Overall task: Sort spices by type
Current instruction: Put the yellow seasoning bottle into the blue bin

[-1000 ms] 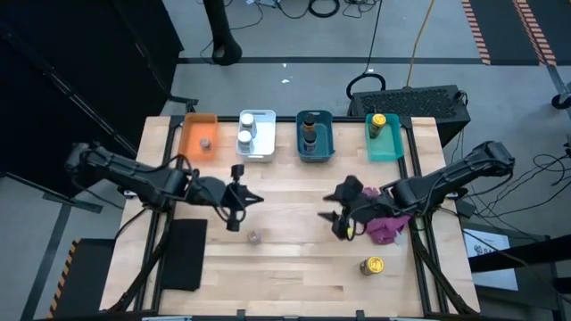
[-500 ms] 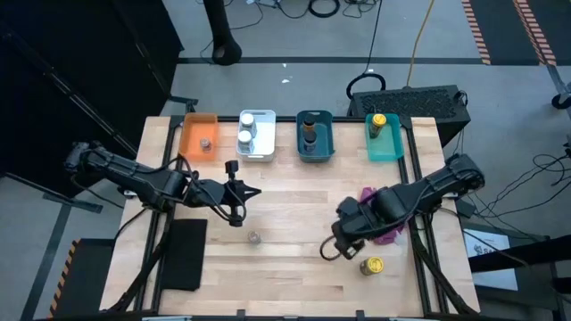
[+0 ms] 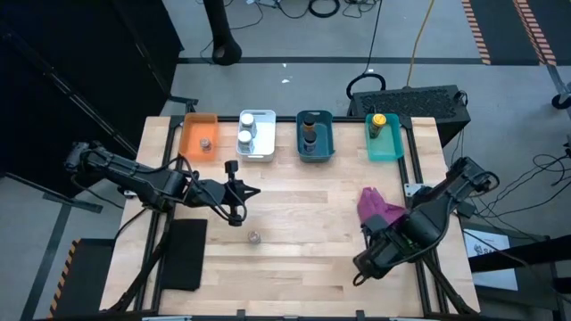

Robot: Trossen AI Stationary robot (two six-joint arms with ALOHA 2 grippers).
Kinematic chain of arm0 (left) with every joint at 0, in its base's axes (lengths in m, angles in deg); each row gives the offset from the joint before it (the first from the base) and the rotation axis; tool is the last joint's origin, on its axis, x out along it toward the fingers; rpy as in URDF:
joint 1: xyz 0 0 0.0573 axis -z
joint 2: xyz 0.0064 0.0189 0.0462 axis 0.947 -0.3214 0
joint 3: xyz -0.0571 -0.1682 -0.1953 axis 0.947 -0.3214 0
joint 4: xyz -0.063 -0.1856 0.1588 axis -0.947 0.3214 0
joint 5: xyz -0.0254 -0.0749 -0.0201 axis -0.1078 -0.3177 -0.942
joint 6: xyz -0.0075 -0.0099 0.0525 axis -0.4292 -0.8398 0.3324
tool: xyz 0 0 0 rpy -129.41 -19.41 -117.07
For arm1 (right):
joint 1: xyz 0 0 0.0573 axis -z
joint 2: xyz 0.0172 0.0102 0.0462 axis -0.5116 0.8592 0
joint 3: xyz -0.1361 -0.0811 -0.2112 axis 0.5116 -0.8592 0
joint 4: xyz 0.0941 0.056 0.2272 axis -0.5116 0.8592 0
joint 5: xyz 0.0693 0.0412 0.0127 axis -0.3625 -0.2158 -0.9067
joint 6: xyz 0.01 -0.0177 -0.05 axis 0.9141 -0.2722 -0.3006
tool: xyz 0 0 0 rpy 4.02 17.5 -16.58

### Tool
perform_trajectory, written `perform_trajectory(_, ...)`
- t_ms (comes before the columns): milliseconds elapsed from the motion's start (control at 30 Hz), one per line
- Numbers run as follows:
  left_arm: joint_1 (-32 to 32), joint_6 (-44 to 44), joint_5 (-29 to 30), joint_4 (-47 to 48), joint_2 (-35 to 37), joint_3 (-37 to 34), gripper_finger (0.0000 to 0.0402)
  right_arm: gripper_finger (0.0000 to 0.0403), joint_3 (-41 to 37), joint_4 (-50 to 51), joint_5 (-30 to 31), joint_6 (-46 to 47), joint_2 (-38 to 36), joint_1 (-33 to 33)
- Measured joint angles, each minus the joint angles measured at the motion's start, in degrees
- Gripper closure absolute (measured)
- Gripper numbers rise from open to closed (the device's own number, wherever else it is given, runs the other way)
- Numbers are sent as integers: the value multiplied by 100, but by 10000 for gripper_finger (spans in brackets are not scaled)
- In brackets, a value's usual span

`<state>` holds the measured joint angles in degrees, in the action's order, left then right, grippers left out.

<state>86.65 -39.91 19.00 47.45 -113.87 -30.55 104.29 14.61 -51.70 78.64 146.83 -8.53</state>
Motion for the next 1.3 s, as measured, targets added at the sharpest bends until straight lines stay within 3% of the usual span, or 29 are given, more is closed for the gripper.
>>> perform_trajectory(167,0,-10,0,-4,0,0,391,225,-273,-11,235,446,-204,-237)
perform_trajectory(400,0,-146,2,-22,0,2,391,220,-1702,-496,176,1025,-946,-429)
perform_trajectory(667,0,-161,4,-17,-2,4,391,143,-3097,-2438,113,1266,-1483,-427)
perform_trajectory(933,0,-161,4,-2,-2,4,391,68,-3650,-2964,-180,1560,-1307,-425)
perform_trajectory(1300,0,-158,4,-2,-2,7,391,57,-3748,-3264,-163,1588,-1046,-416)
